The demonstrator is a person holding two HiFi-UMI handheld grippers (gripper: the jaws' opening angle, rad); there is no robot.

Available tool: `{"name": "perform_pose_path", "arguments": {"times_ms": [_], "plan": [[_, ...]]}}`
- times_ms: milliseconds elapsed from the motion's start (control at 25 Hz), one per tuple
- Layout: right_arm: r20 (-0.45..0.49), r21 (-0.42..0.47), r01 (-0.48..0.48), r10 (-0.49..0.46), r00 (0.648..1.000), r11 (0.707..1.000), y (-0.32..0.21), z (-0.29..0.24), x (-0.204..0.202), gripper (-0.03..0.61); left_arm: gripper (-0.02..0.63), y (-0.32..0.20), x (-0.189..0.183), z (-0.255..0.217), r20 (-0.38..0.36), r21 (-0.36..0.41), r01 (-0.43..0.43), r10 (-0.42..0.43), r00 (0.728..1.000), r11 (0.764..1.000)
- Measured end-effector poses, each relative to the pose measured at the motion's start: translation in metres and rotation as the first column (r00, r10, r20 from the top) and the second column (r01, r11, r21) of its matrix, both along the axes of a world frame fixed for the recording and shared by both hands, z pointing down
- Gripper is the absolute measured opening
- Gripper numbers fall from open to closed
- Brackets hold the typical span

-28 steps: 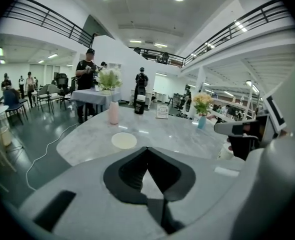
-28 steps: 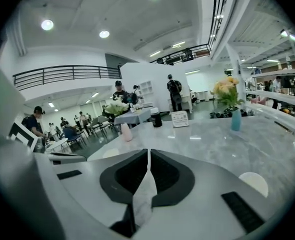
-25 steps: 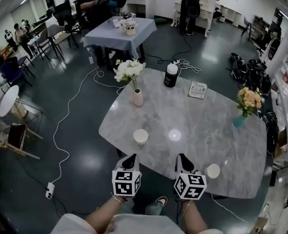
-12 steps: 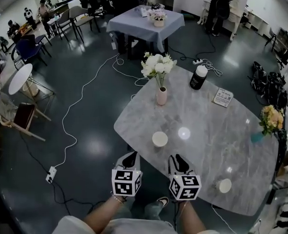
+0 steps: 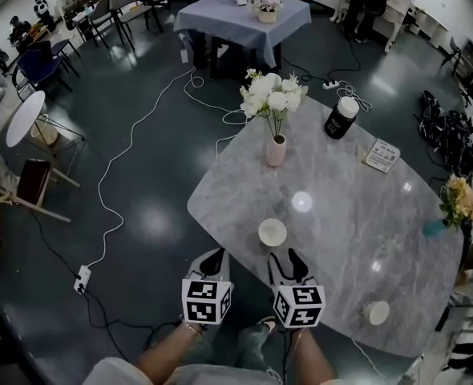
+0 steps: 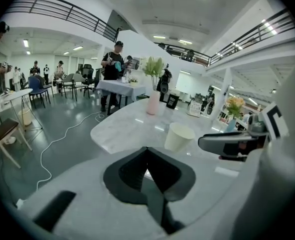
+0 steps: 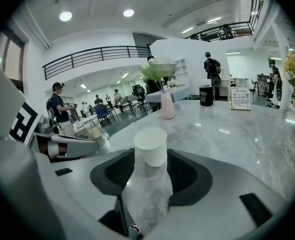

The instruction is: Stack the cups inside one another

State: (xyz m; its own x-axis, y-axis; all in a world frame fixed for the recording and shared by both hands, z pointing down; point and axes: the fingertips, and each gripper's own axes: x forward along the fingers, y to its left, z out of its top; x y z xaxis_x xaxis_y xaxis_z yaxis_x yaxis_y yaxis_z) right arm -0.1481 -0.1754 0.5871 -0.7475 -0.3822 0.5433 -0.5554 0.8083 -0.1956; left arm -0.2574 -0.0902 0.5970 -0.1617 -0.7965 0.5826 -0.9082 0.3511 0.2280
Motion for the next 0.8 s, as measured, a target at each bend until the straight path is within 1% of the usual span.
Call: {"name": "perform_pose_path", "arguments": {"times_ms": [360,800], "plan": [[-0.048,-0.010,0.022,-0.023,0.999,1.000,-0.007,0.028,-0.017,0.232,-0.003,0.002,-0.008,0.021,-0.027,-0.029,-0.018,0.017,0.999,0.999],[-0.061,-0.009,0.033,-0.033,0.998,0.999,-0.015,0.042,-0.038,0.248,-0.003,0.007,-0.024,0.035,-0.046,-0.058,-0.008,0.006,0.999,0.998]]}}
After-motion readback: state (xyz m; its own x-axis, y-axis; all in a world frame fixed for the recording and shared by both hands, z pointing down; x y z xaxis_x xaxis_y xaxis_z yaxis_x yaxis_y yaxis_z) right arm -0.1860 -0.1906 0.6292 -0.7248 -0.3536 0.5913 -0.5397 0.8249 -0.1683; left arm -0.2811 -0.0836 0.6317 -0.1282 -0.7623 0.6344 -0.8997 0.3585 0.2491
